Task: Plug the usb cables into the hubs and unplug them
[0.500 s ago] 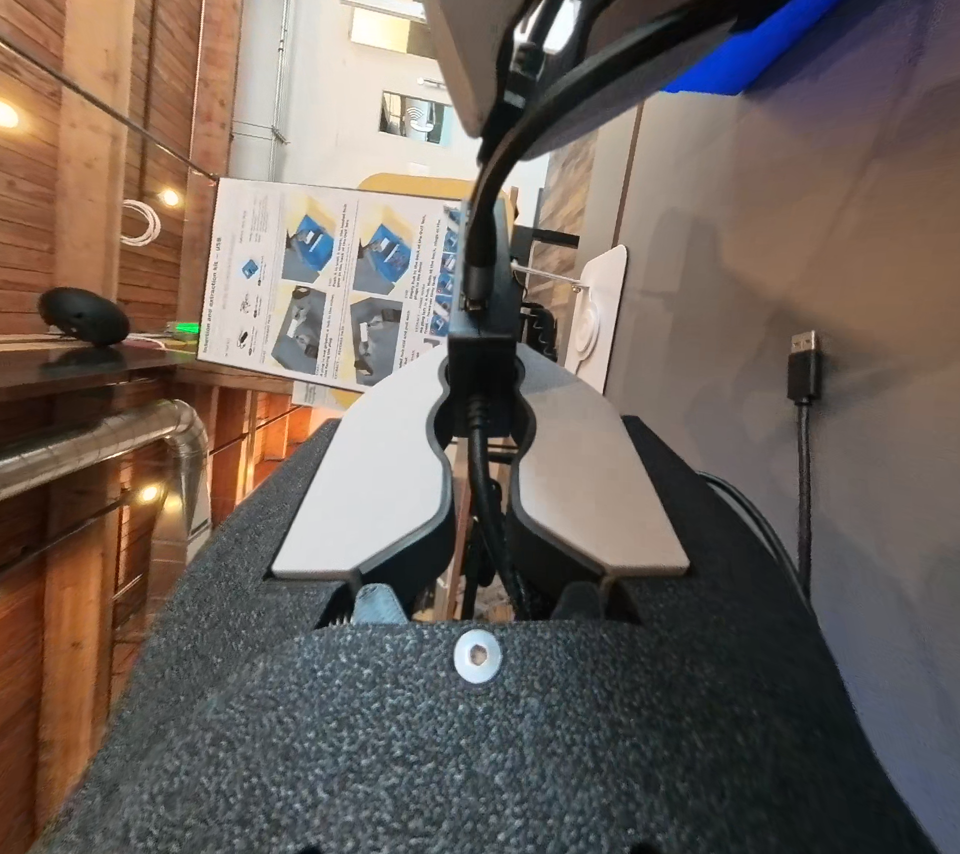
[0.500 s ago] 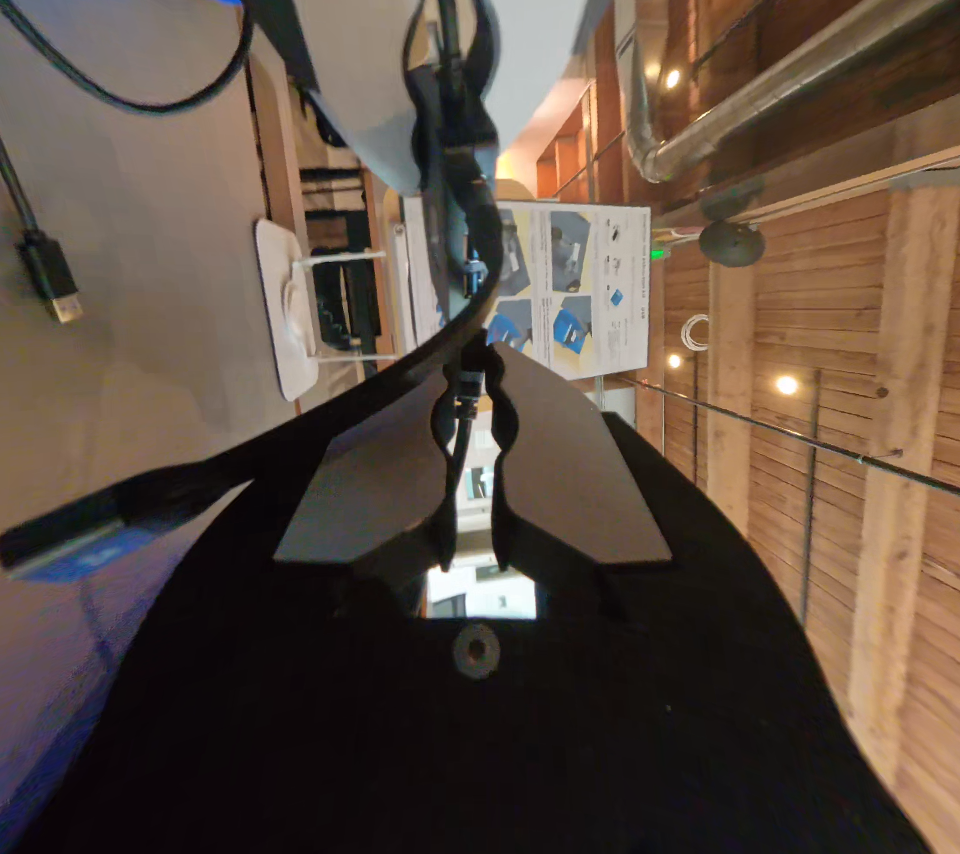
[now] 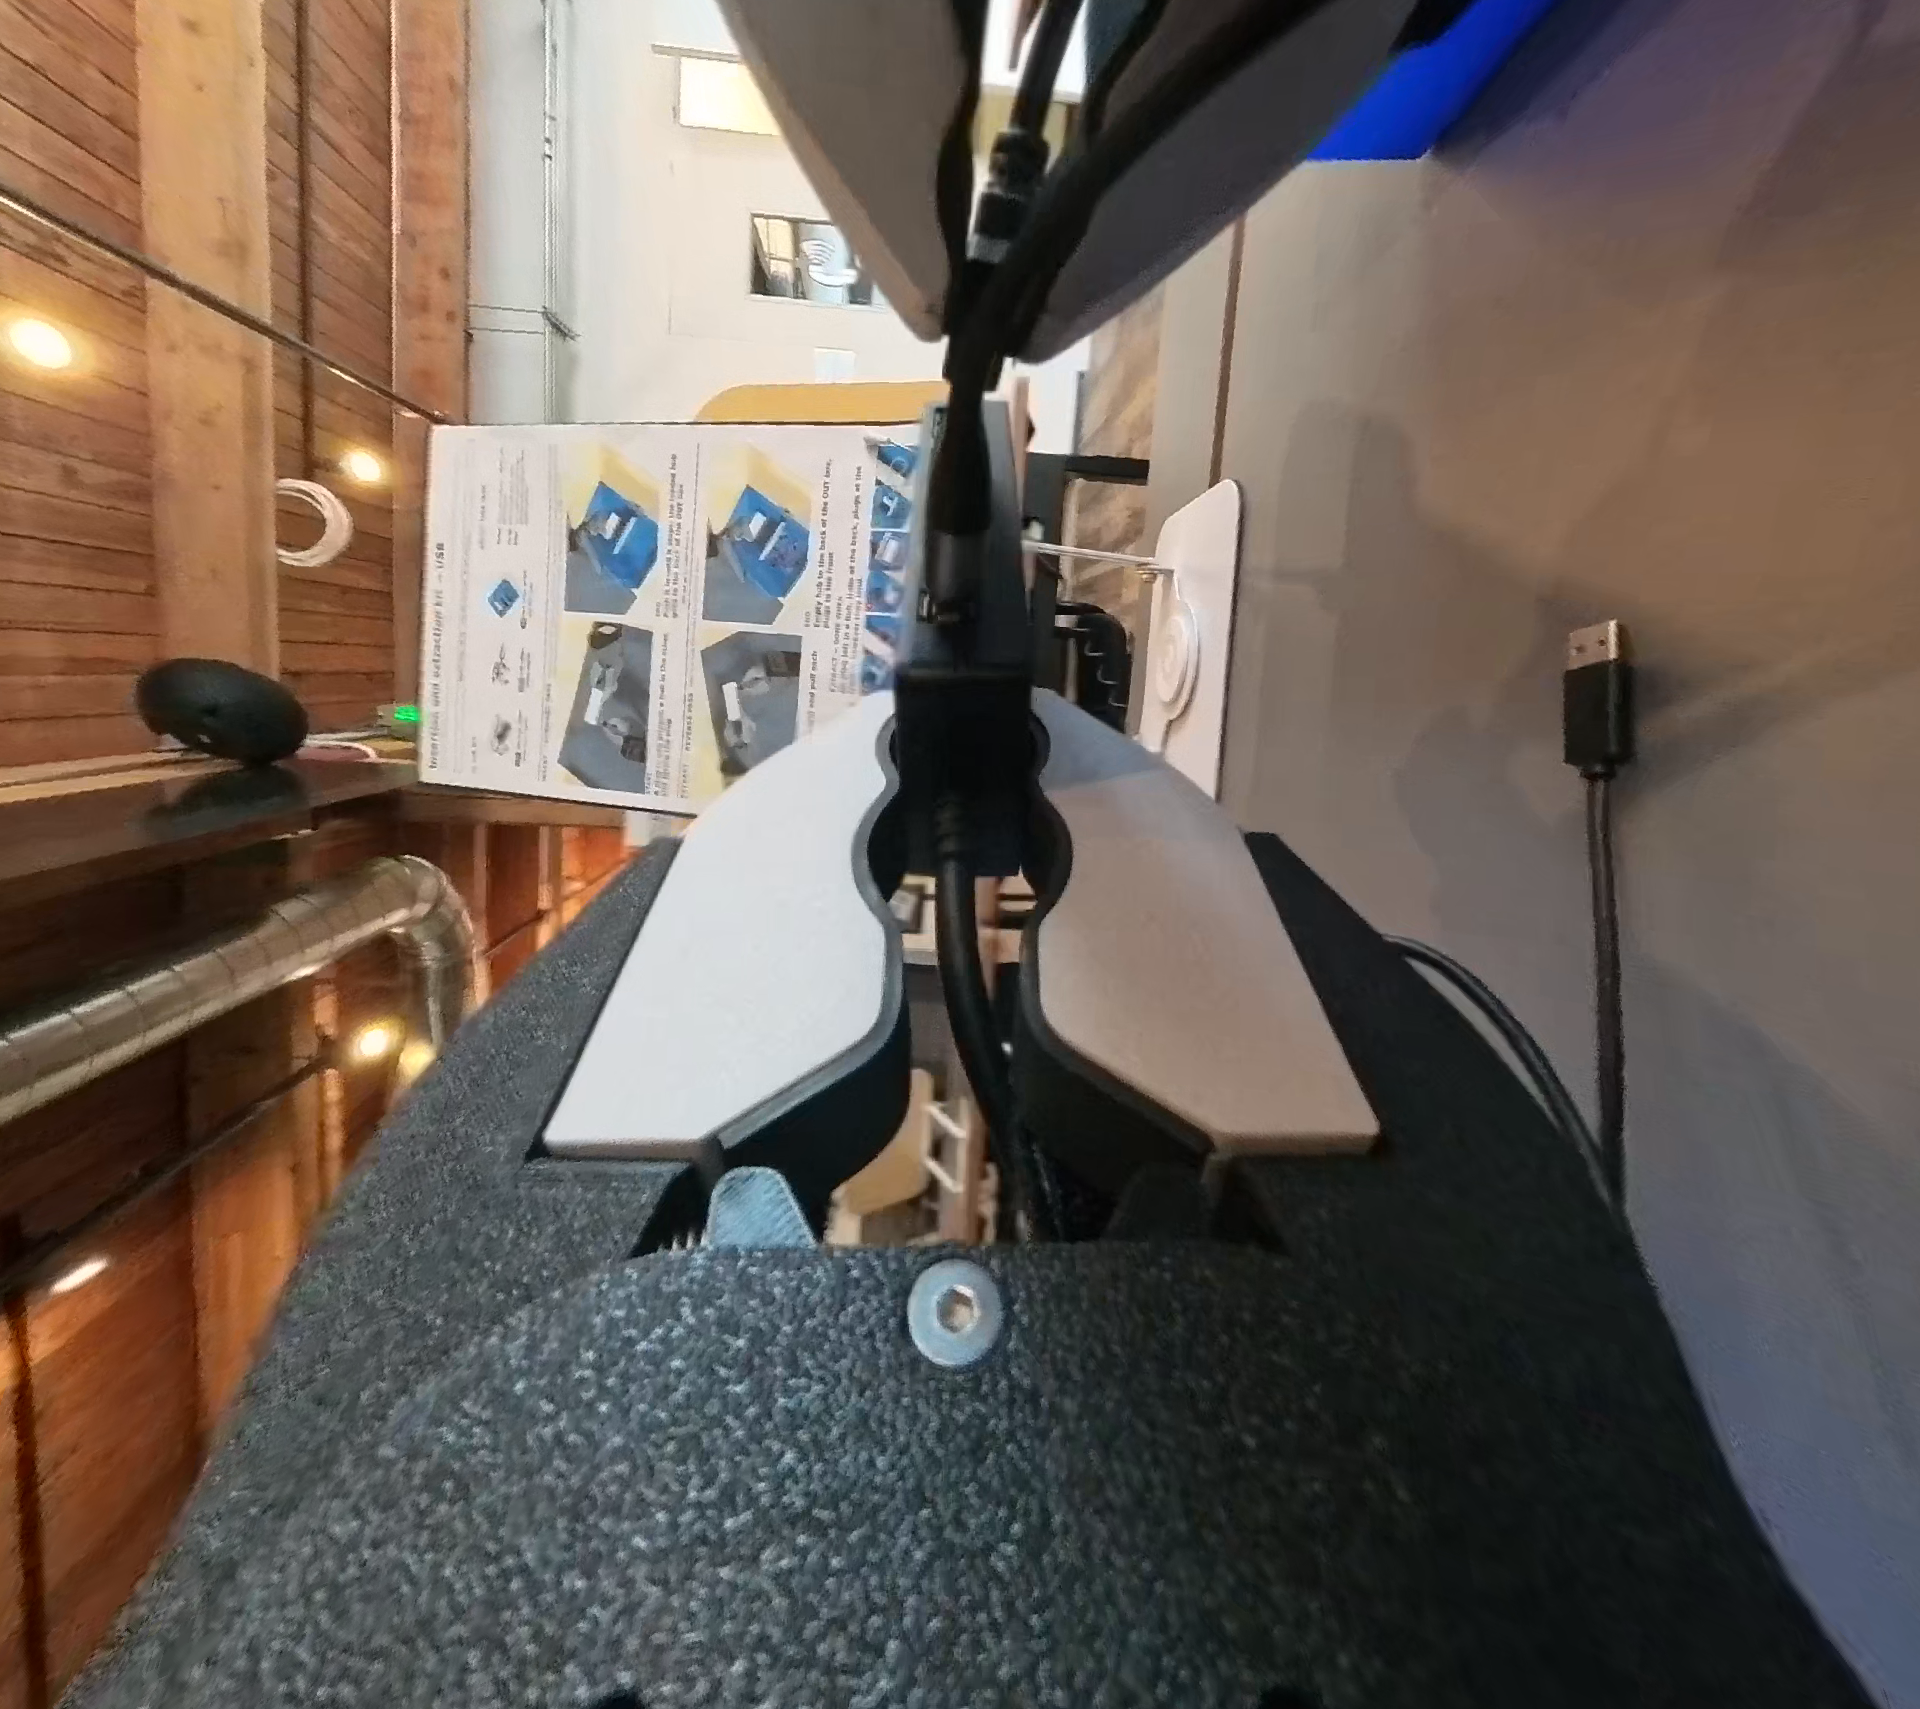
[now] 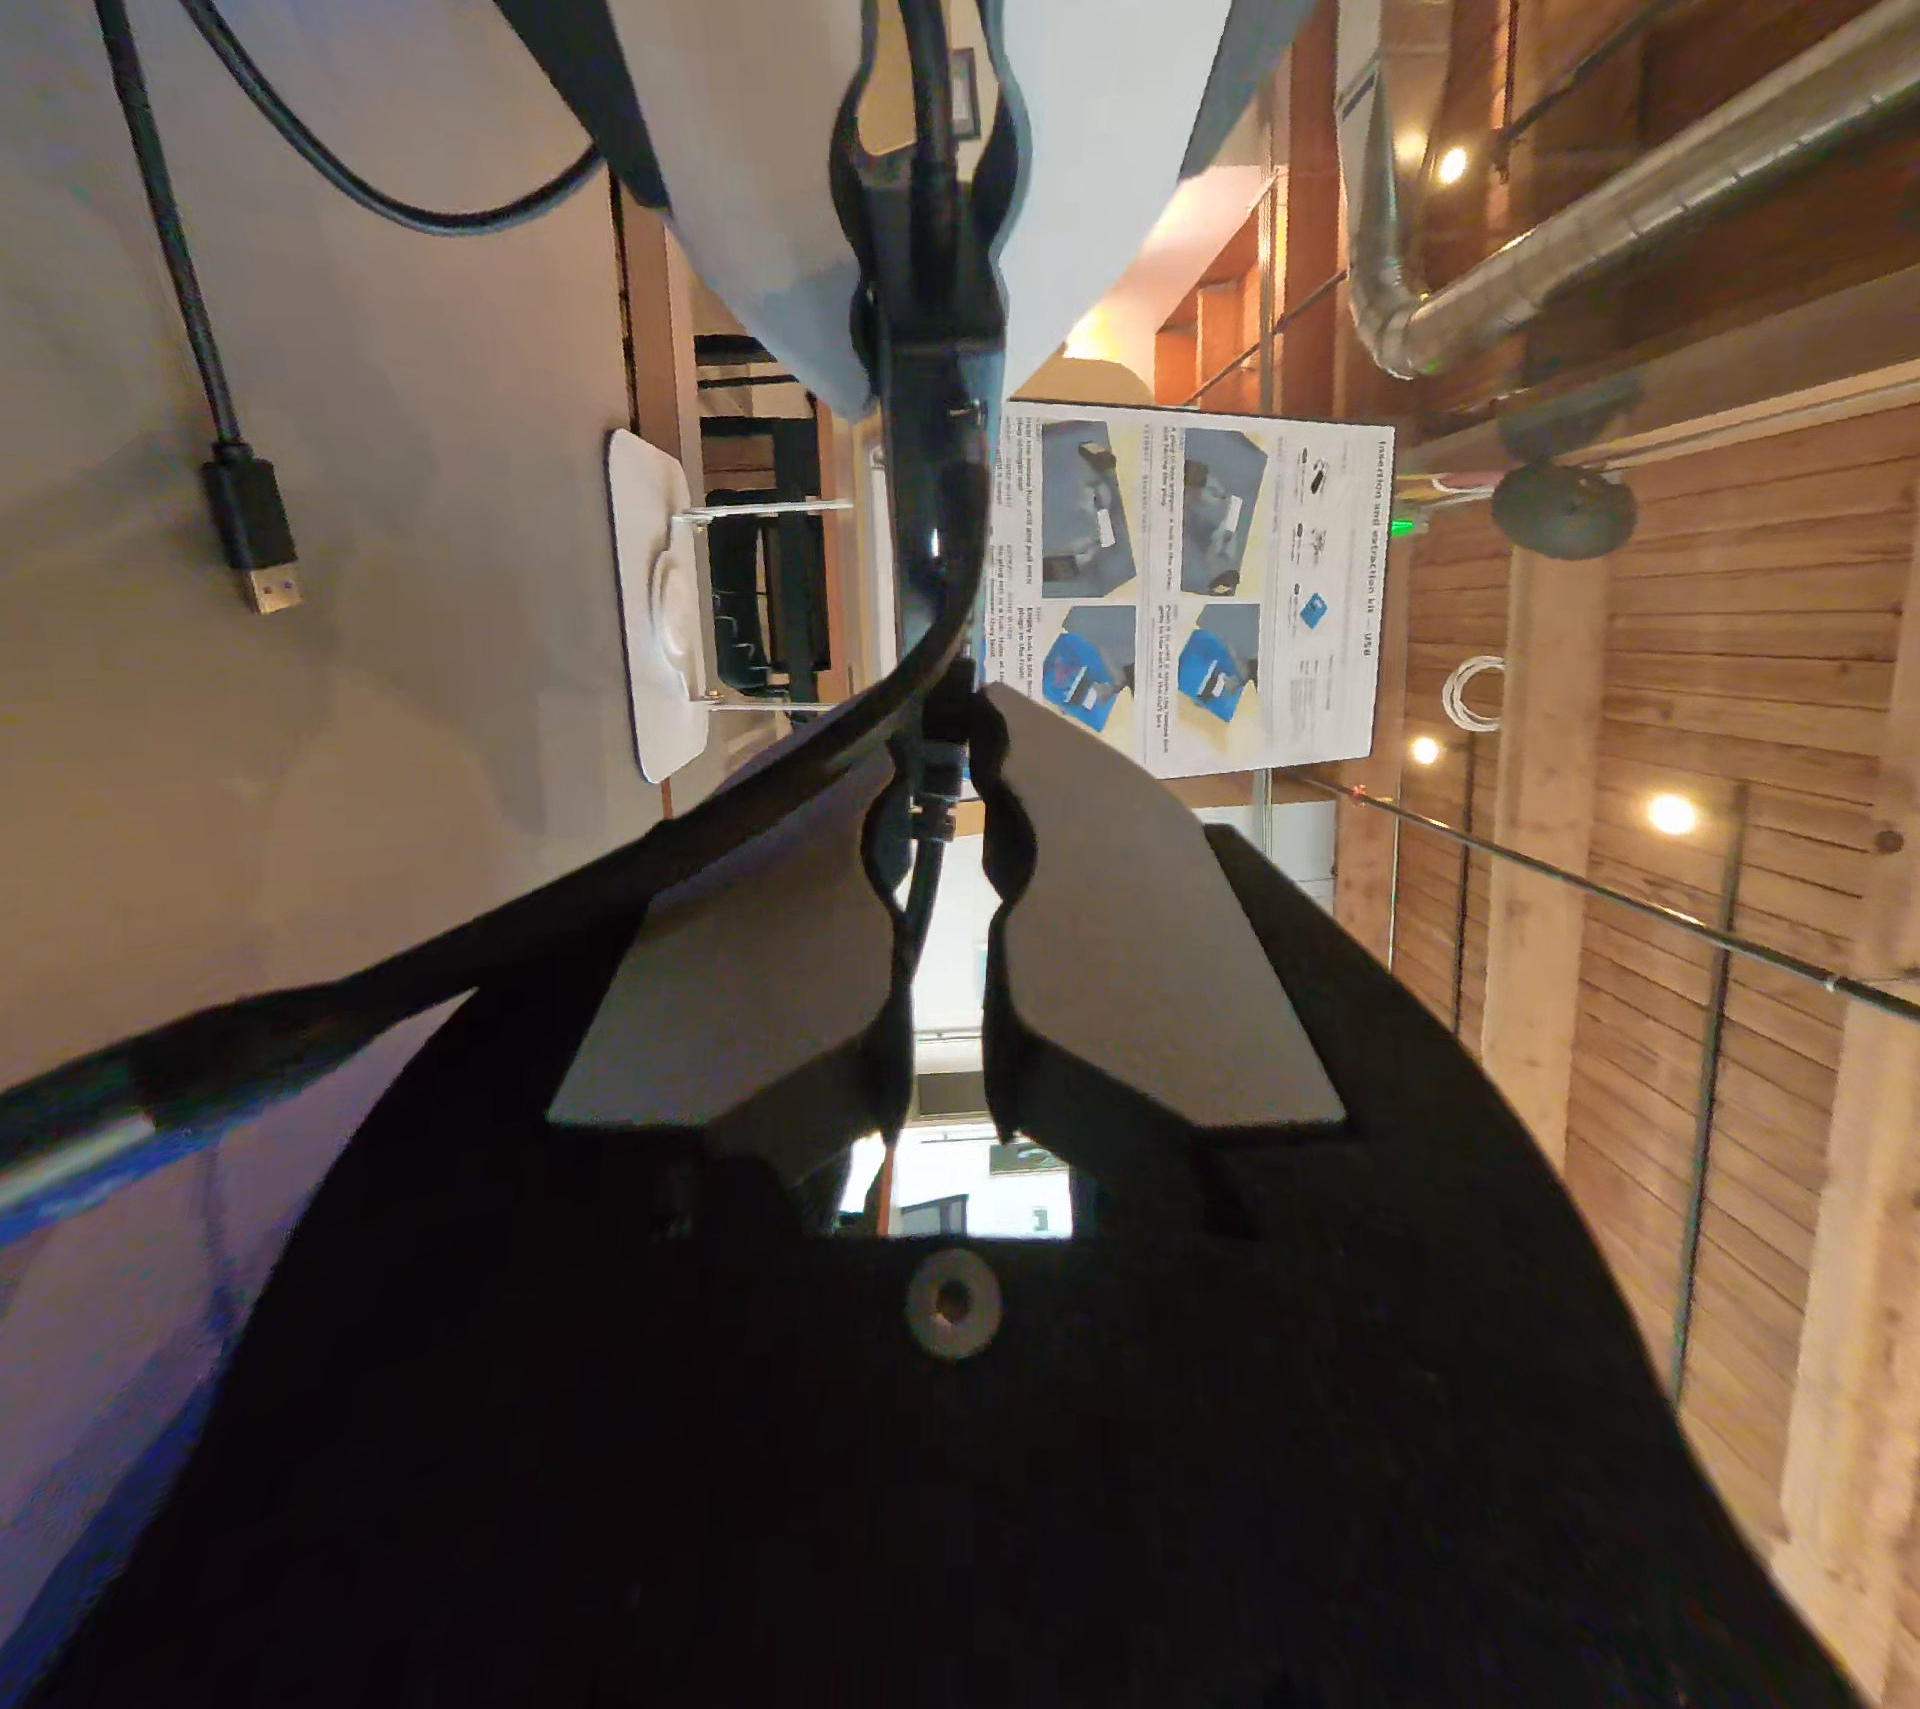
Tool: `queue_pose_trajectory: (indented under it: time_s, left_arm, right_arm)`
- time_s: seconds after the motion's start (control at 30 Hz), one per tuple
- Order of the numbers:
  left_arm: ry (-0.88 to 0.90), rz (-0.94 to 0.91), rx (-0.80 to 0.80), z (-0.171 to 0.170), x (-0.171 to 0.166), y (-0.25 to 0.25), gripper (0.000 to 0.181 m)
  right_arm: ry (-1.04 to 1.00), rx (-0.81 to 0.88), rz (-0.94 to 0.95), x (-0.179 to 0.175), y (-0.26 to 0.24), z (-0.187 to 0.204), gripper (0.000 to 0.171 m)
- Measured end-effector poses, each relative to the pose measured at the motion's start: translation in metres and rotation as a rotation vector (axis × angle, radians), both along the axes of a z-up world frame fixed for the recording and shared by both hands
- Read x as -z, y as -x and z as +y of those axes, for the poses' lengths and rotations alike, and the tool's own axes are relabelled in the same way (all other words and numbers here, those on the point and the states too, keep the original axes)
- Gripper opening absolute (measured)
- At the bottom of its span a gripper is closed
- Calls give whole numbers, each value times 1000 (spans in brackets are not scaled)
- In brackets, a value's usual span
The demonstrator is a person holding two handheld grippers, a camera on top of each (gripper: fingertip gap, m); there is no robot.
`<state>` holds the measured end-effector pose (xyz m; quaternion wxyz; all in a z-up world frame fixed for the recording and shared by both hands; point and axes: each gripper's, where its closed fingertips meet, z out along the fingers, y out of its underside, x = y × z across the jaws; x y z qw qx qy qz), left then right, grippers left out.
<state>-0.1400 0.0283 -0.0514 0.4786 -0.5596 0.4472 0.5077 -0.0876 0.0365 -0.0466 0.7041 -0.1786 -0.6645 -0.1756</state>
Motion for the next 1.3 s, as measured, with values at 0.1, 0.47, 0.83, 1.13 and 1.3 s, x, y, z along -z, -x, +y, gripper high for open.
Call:
queue_pose_trajectory:
  time_s: [0.1,0.47,0.83,1.13,1.3]
  left_arm:
    - [-16,79,9,-1,1,-2,17]
    - [62,108,77,-1,17,-15,19]
    - [46,-20,137,4,19,-18,17]
    - [79,-197,225,1,21,-8,18]
    - [99,-227,265,-1,26,-6,18]
  right_arm:
    - [-10,-10,-46,5,0,-3,7]
    - [8,-143,-55,17,0,-13,7]
    - [47,-170,-40,17,1,-9,8]
    - [253,-366,68,-4,-13,-22,27]
    - [329,-453,-12,2,-23,-29,26]
